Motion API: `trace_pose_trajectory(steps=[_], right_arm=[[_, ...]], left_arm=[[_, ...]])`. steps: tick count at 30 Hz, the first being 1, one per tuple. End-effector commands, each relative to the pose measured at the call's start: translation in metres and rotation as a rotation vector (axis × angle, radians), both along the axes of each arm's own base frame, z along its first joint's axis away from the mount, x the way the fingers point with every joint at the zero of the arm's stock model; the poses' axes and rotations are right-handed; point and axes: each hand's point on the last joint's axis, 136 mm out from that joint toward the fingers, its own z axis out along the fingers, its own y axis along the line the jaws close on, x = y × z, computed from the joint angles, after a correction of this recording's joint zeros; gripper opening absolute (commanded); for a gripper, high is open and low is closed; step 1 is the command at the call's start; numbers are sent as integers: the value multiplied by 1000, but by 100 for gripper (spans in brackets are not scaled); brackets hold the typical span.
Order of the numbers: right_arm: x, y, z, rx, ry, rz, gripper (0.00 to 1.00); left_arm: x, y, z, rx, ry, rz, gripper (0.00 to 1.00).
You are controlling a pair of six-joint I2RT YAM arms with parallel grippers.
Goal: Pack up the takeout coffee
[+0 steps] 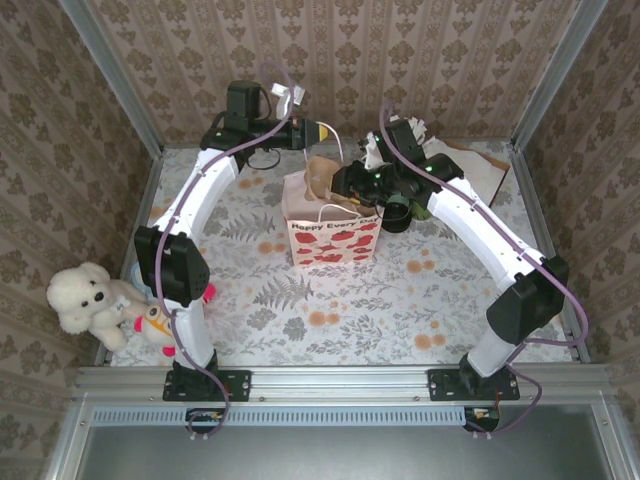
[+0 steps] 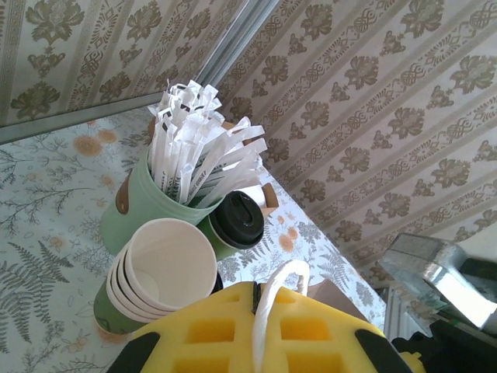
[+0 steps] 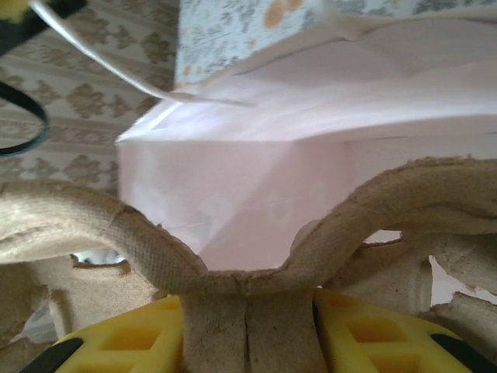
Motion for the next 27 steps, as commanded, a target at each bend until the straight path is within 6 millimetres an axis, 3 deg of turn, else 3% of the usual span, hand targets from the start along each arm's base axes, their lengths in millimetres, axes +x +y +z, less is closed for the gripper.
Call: trace_pose_trajectory(steps=[1, 11, 19, 24, 27], right_arm=[[0, -16, -8, -153, -13, -51, 39], [-8, -25, -24, -384, -12, -70, 41], [-47, -34, -39, -519, 84, 68, 40], [-51, -25, -46, -586, 74, 105, 40], [-45, -5, -51, -557, 20, 115, 40]], left_arm=[[-9, -3, 14, -41, 19, -21, 1], [-23, -4, 10, 6, 116, 60, 0], [-61, 8, -14, 9, 327, 92, 0], [-79, 10, -11, -6, 346, 71, 0], [-87, 6, -14, -26, 392, 34, 0]])
